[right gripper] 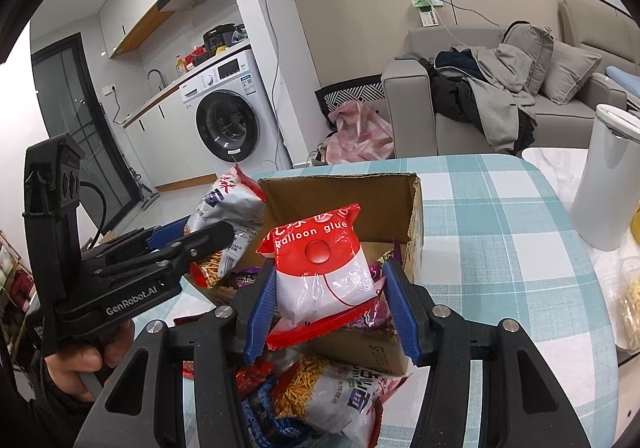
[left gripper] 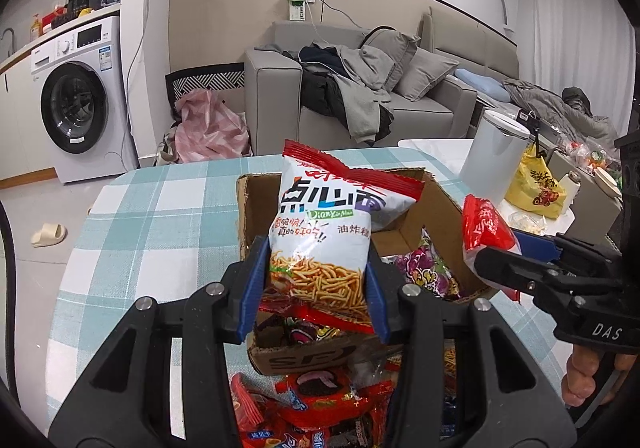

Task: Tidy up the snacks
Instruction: 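Lift both held snacks and carry them over the cardboard box, then open both tools to release the snacks into the box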

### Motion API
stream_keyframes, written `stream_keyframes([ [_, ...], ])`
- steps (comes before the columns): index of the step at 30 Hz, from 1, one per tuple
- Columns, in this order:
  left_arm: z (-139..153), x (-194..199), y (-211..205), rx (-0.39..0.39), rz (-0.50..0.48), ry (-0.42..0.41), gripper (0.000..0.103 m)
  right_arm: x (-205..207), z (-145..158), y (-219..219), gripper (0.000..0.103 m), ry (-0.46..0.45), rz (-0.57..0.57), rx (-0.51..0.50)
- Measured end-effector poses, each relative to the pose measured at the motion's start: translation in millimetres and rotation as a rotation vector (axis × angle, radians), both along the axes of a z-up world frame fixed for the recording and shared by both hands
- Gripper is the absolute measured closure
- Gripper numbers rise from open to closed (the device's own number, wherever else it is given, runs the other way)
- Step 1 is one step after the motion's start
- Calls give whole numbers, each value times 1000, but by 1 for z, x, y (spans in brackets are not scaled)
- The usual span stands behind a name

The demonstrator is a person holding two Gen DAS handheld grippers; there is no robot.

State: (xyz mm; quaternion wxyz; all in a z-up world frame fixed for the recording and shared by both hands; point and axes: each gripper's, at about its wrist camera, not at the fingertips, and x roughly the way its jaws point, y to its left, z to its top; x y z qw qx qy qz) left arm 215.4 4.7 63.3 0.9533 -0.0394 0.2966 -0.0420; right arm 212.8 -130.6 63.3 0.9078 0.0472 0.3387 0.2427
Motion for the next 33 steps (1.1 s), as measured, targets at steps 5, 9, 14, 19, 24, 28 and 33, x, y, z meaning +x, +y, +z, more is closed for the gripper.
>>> stream_keyframes([
  [5, -3, 7, -4, 19, -6, -2, 62, 5, -4, 5, 50, 7, 1, -1],
  [9, -6, 12, -6, 27, -10, 3, 62, 8, -5, 8, 50, 12, 3, -1],
  [14, -8, 18, -8, 10, -6, -4, 62, 13, -6, 10, 50, 14, 1, -3],
  [19, -17, 27, -11, 8, -7, 15, 62, 18, -7, 9, 50, 21, -17, 2],
  [24, -23, 31, -13, 5, 0, 37, 61, 24, -10, 9, 49, 34, -18, 2],
  [28, -23, 31, -9, -21, -2, 46, 61, 25, -10, 10, 48, 29, -19, -8],
  [33, -10, 20, -5, -19, -8, 27, 40, 21, -5, 7, 37, 1, -27, -22],
])
